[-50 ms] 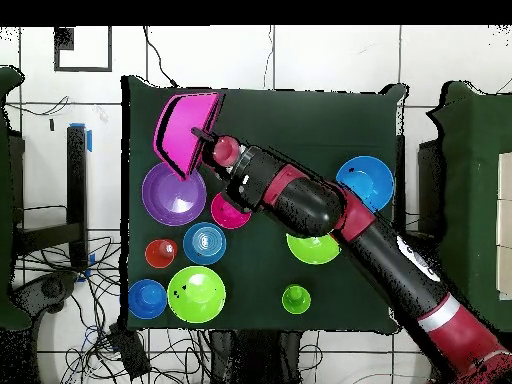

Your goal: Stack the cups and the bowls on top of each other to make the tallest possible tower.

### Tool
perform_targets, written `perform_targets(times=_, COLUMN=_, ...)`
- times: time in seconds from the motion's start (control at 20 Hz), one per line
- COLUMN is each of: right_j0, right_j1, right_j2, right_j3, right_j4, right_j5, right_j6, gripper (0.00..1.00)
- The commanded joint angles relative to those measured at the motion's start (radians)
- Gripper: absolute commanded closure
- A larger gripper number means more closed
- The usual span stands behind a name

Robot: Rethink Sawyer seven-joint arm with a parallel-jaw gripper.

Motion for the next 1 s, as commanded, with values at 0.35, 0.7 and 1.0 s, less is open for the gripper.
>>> perform_targets(times=0.35, right_j0=-0.012, right_j1=0.194, right_j2=0.041, right_j3=-0.023, right_j4=-0.174, right_j5=0.187, right_j6=-0.343, gripper=1.0)
perform_targets(times=0.7, right_j0=-0.047, right_j1=0.196, right_j2=0.018, right_j3=-0.017, right_j4=-0.216, right_j5=0.225, right_j6=-0.337, gripper=1.0)
perform_targets(times=1.0, right_j0=-0.074, right_j1=0.188, right_j2=0.002, right_j3=-0.026, right_j4=-0.239, right_j5=0.267, right_j6=-0.349, gripper=1.0)
